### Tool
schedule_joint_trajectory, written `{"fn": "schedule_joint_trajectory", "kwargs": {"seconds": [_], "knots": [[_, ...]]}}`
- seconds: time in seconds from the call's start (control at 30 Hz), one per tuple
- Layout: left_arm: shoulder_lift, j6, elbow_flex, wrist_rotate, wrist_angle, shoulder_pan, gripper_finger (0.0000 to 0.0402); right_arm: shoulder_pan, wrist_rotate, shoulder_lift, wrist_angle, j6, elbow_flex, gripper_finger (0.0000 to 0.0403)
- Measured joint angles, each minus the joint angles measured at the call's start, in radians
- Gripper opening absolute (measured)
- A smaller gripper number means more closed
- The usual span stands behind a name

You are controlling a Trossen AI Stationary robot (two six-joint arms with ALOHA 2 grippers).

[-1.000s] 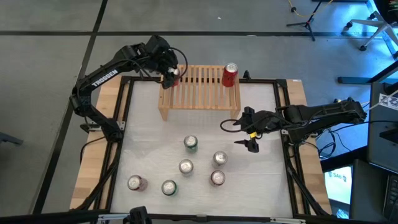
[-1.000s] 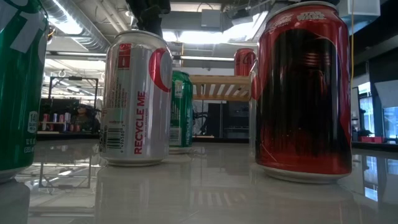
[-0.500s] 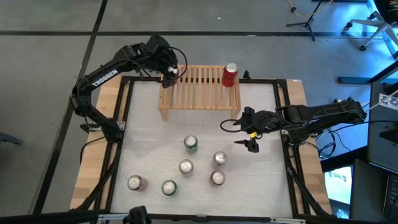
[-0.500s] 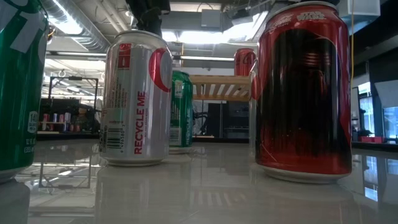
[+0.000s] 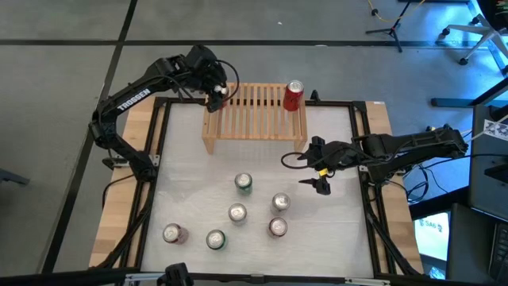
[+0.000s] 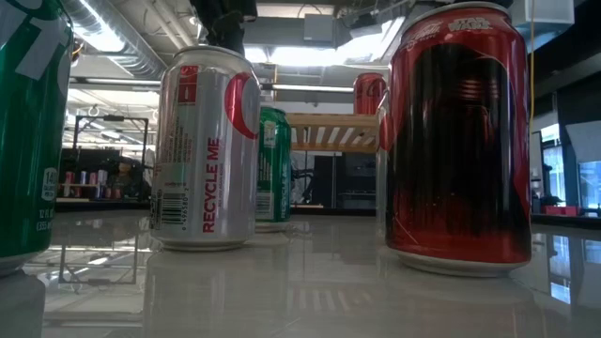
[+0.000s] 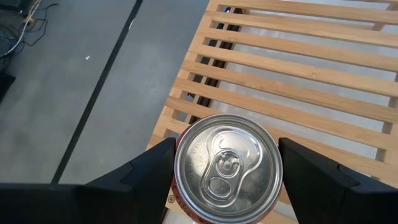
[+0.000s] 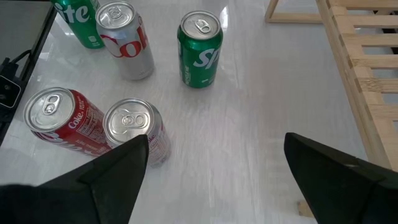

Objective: Place canned beverage on shelf
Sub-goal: Put the red black soda can on the shelf

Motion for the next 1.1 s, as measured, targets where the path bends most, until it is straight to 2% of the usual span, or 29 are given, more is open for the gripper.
{"fn": "schedule_joint_trajectory", "kwargs": {"seconds": [0.57, 0.9, 1.1], "knots": [[0.0, 0.001, 0.0, 0.0, 0.0, 0.0, 0.0255, 0.0, 0.0, 0.0, 0.0, 0.0, 0.0, 0.037], [-0.001, 0.001, 0.0, 0.0, 0.002, 0.0, 0.0297, 0.0, 0.0, 0.0, 0.0, 0.0, 0.0, 0.037], [-0.001, 0.001, 0.0, -0.031, 0.002, 0.0, 0.0304, 0.0, 0.0, 0.0, 0.0, 0.0, 0.0, 0.037]]}}
